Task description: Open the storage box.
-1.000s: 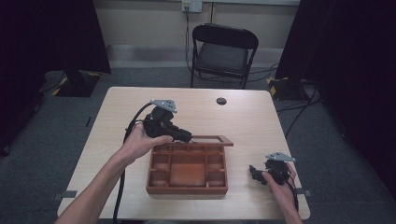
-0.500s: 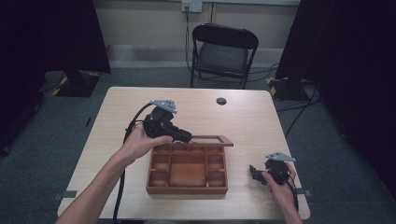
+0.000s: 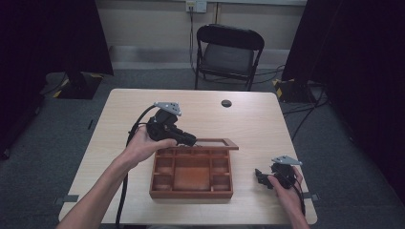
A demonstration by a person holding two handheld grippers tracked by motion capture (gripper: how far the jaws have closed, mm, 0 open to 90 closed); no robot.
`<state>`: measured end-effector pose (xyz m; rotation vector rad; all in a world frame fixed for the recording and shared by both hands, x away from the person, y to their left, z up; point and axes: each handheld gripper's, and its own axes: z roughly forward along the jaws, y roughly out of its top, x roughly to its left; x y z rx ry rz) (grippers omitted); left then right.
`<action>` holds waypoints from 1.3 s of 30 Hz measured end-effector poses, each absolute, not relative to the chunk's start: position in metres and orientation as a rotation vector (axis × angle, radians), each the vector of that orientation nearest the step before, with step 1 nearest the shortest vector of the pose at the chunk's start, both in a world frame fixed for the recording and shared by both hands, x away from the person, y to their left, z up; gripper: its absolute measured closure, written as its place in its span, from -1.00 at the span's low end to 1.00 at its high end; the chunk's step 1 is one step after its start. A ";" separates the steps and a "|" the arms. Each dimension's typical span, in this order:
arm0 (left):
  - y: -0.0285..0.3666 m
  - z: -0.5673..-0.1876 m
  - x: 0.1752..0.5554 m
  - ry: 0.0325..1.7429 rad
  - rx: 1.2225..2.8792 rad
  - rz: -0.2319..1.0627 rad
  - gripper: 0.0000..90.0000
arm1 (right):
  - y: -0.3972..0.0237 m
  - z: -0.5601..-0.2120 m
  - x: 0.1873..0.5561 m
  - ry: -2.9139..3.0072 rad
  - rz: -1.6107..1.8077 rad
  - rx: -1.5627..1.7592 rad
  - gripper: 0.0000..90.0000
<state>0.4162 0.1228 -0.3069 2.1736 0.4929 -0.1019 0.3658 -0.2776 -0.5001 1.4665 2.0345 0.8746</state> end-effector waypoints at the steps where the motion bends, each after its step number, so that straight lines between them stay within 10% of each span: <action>1: 0.123 -0.307 0.416 0.493 2.173 -0.103 0.83 | -0.278 -0.500 0.366 2.035 0.875 1.466 -0.75; 39: 0.123 -0.306 0.417 0.489 2.182 -0.106 0.83 | -0.278 -0.500 0.366 2.036 0.875 1.465 -0.75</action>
